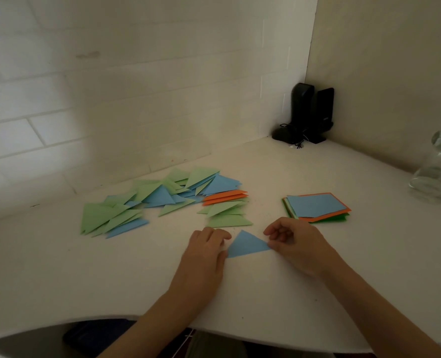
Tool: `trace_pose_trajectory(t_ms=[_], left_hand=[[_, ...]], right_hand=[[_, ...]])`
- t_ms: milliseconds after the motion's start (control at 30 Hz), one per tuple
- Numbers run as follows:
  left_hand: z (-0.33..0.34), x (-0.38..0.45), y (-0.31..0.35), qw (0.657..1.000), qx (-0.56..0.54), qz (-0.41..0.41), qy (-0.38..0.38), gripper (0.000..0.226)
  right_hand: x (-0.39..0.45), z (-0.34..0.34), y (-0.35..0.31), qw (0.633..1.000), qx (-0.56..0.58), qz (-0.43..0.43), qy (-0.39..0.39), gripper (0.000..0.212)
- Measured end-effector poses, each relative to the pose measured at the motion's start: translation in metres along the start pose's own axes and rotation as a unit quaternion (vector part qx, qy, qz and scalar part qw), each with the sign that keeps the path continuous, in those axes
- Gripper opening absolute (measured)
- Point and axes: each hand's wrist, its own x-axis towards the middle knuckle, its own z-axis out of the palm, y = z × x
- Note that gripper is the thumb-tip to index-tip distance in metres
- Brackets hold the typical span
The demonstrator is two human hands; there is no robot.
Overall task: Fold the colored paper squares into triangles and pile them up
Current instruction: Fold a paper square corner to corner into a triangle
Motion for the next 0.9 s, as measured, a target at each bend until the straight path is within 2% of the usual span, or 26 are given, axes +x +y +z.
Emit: trace_pose_trajectory(t_ms=[133, 233, 333, 500, 600, 667, 700, 800, 900], left_hand=[[0.003, 0.006, 0.020, 0.999, -0.033, -0.027, -0.003, 0.031], [0.001, 0.017, 0.029, 0.995, 0.011, -0.085, -0.055, 0.046], [-0.002, 0.029, 0.028, 0.986, -0.015, -0.141, -0.092, 0.054], [-0.003, 0.034, 0.019, 0.973, -0.129, -0.156, -0.113, 0.042], [-0.011, 0.040, 0.010, 0.975, -0.120, -0.165, -0.092, 0.036], [-0.015, 0.047, -0.001, 0.974, -0.132, -0.171, -0.075, 0.028], [-0.017, 0.052, -0.008, 0.972, -0.149, -0.168, -0.065, 0.023], [-0.020, 0.067, -0.028, 0.972, -0.166, -0.165, -0.032, 0.017], [-0.023, 0.084, -0.047, 0.967, -0.173, -0.186, 0.003, 0.018]], right_hand=[[-0.004, 0.004, 0.000, 1.000, -0.007, -0.015, 0.017, 0.018], [-0.005, 0.004, 0.000, 1.000, -0.012, -0.014, 0.011, 0.018], [-0.006, 0.005, 0.000, 1.000, -0.003, -0.015, 0.020, 0.019], [-0.009, 0.001, 0.001, 0.998, -0.009, -0.055, 0.030, 0.019], [-0.004, -0.019, 0.009, 0.976, -0.044, -0.117, 0.176, 0.015], [0.002, -0.038, 0.017, 0.963, -0.091, -0.094, 0.237, 0.015], [0.005, -0.045, 0.022, 0.962, -0.125, -0.072, 0.234, 0.021], [0.009, -0.053, 0.033, 0.968, -0.197, 0.007, 0.155, 0.041], [0.009, -0.051, 0.038, 0.968, -0.209, 0.041, 0.132, 0.046]])
